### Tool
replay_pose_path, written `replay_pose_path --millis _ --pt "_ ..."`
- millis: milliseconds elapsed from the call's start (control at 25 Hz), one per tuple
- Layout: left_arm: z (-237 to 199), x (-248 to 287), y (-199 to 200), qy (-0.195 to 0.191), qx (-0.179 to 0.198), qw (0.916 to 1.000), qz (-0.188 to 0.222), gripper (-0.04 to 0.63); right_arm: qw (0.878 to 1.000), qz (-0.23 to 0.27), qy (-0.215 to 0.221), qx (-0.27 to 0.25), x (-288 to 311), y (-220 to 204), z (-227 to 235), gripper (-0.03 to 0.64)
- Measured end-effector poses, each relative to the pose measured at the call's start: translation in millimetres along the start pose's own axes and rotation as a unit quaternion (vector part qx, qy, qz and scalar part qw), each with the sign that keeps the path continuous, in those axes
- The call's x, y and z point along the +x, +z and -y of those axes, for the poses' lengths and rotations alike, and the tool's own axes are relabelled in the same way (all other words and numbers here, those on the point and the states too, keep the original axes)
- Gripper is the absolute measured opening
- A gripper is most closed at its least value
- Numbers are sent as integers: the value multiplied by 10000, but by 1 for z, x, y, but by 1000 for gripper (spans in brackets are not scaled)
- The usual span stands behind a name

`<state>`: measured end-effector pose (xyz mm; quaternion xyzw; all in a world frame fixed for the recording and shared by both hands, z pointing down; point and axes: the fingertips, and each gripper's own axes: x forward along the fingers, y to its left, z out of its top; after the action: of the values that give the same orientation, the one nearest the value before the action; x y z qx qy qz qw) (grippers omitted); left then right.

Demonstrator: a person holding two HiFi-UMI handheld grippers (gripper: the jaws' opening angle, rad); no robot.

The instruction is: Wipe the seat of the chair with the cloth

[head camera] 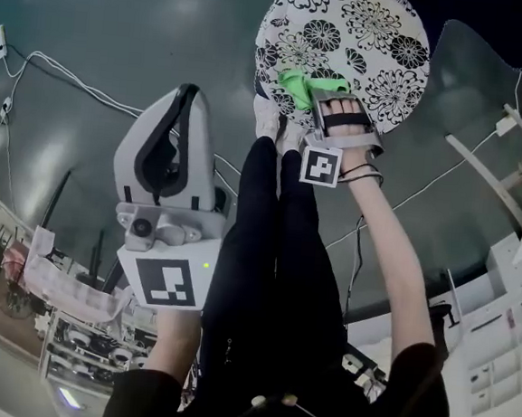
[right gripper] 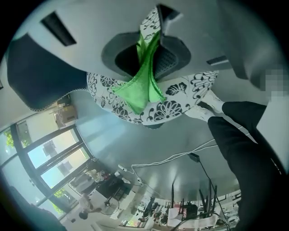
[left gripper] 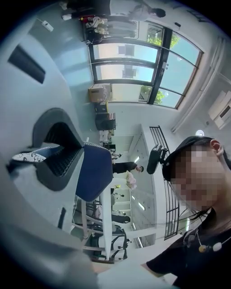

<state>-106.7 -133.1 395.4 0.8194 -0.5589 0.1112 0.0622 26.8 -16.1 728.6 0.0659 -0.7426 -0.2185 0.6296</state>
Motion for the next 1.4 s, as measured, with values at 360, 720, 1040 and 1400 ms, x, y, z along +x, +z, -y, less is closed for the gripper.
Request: replay_pose_path --millis 360,720,1040,1400 --pt "10 7 4 -69 -62 9999 81 5 9928 540 975 -447 -38 17 -90 52" --pt "18 1 -2 -112 -307 9995 57 5 9973 -25 -434 -599 -49 -38 32 52" --pt "19 1 8 -196 -454 9986 164 5 9863 -741 -1432 355 -16 -114 178 52" --pt "11 2 10 -128 -483 9986 182 5 9761 -1339 -1265 1153 29 -195 216 52"
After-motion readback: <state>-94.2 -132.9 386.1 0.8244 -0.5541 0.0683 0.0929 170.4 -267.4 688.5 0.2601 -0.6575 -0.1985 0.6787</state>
